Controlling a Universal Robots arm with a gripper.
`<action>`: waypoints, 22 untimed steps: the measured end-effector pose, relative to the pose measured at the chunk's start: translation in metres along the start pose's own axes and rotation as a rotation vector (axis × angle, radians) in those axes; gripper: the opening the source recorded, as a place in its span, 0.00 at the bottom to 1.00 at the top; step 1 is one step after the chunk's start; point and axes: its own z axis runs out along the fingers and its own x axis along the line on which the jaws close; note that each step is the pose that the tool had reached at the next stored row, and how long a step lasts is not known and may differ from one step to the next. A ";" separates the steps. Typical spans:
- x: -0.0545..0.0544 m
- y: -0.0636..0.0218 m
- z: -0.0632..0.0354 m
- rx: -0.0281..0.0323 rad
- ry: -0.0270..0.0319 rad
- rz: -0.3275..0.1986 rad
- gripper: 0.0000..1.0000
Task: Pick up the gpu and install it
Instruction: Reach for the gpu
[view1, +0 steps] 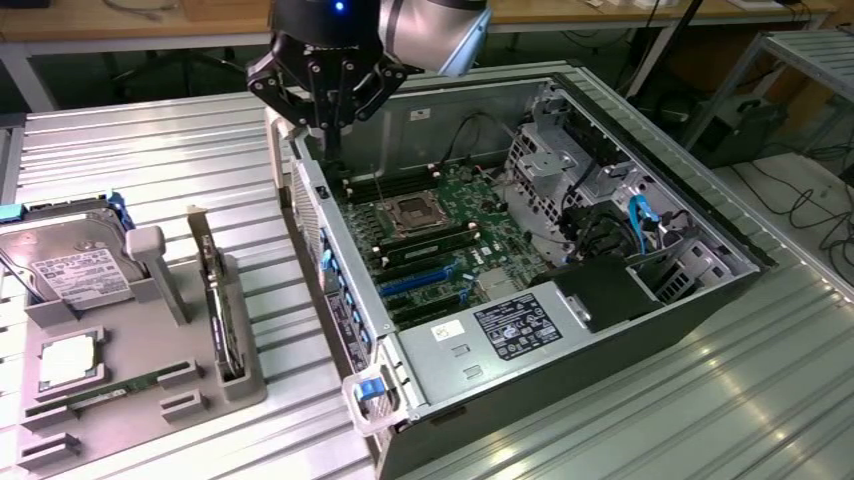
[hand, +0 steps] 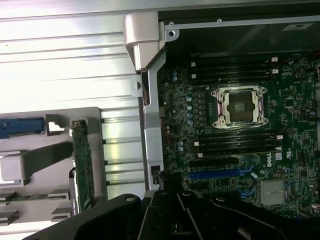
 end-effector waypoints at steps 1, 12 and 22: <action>0.001 -0.0001 0.0000 0.0000 0.0000 0.000 0.11; 0.008 -0.0013 -0.0003 0.0000 0.0000 0.000 0.11; 0.023 -0.0037 -0.0007 0.0000 0.0000 0.000 0.11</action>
